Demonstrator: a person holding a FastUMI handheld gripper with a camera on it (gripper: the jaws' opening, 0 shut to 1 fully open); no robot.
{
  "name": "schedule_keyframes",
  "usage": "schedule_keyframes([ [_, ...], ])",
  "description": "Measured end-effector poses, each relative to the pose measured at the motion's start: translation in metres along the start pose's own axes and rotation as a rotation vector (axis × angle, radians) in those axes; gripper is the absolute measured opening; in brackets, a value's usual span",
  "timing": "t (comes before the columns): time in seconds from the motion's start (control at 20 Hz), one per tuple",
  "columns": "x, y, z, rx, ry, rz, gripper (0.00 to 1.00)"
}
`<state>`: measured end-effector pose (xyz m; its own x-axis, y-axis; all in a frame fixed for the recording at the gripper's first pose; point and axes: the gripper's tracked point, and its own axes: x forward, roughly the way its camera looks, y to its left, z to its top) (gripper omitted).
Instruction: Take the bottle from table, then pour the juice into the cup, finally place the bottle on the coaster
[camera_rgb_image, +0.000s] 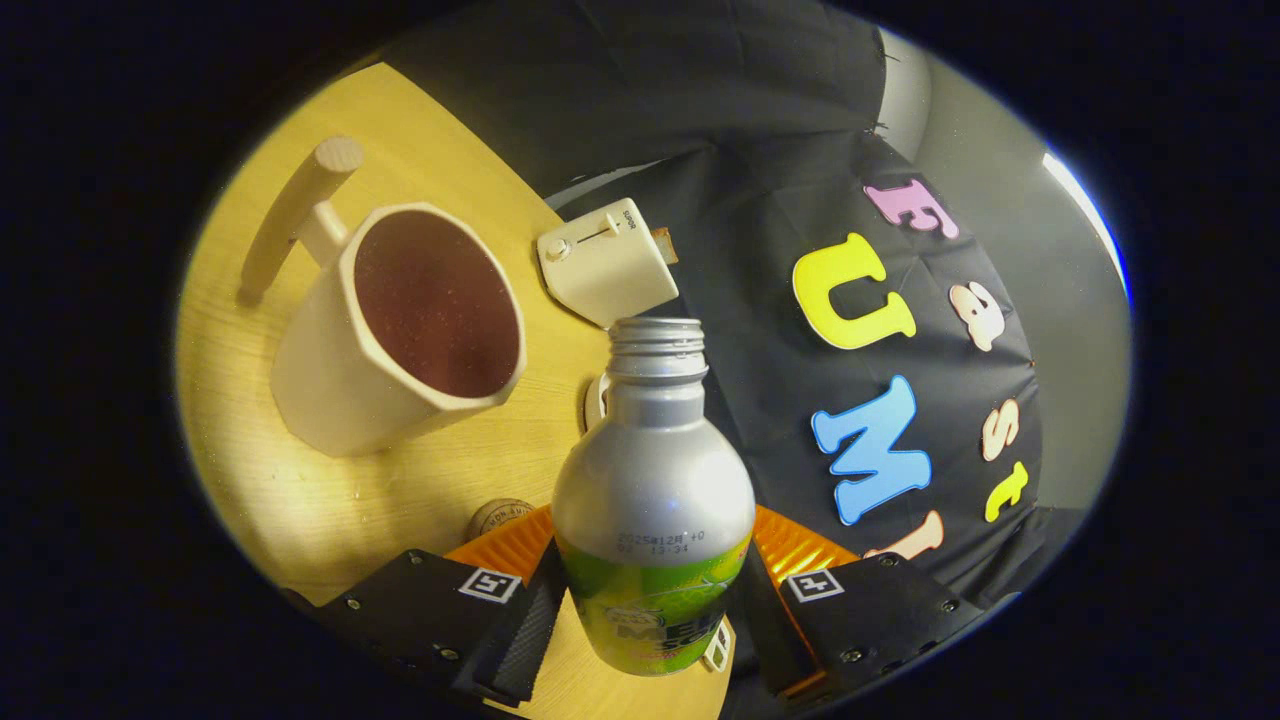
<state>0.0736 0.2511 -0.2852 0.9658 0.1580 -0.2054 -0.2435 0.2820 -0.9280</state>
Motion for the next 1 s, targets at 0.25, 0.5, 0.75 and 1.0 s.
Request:
schedule_keyframes([
  [0.25,-0.004,-0.009,0.002,-0.106,-0.014,-0.036,0.81],
  [0.5,-0.009,-0.019,0.008,-0.21,-0.027,-0.072,0.81],
  [0.75,-0.012,-0.019,0.007,-0.274,-0.037,-0.082,0.81],
  [1.0,-0.012,-0.024,0.01,-0.351,-0.044,-0.103,0.81],
])
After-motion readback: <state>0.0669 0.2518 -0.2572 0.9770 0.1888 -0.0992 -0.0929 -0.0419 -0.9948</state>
